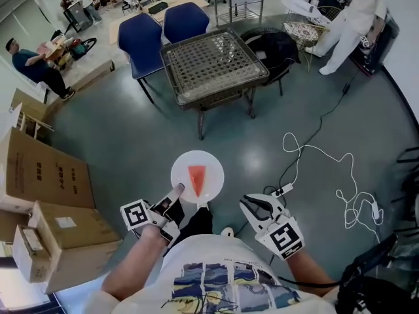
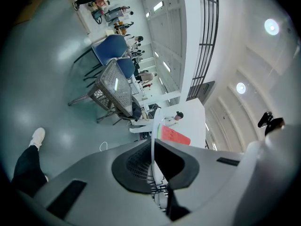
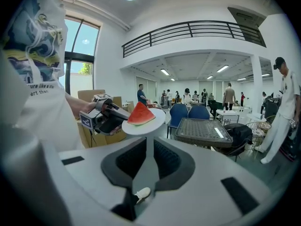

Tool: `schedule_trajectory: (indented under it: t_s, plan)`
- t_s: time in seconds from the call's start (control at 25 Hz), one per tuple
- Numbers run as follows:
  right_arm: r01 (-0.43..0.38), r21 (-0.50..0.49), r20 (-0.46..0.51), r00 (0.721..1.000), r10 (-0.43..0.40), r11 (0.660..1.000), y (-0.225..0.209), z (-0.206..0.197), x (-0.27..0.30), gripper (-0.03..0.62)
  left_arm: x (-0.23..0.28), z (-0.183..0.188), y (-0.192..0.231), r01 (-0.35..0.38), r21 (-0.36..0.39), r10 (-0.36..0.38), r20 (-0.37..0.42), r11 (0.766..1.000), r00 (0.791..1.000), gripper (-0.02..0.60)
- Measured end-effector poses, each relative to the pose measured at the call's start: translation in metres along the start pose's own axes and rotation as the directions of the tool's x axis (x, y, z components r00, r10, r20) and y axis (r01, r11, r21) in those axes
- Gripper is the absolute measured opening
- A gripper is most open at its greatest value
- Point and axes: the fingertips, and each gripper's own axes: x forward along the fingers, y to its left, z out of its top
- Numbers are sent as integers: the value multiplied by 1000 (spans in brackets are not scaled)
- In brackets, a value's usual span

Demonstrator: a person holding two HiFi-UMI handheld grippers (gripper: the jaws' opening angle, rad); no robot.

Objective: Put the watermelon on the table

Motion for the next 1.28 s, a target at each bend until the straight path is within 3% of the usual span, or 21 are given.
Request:
schedule_trajectory:
  t_s: [0.2,0.48,0.8,1.0,1.28]
  plan:
    - [26,-2,-32,999,-26,1000,-33,11,39,75,29,46,18,3,-23,-4,-9,1000,1000,17]
    - [56,-21,-41,998,-57,998,-96,64,110,77,83,141,26,30,-40,-31,-12,999,999,17]
    - [61,-28,-42,997,-62,998,-152,104,207,77,134,244,63,17,2,-17,-16,1000,1000,17]
    - [40,-2,-62,997,-40,999,-201,102,241,77,177,287,85,1,-13,-1,21,1000,1000,17]
    - [-46,0,-63,997,46,999,-311,113,303,77,264,353,113,-9,-52,15,108,999,994,17]
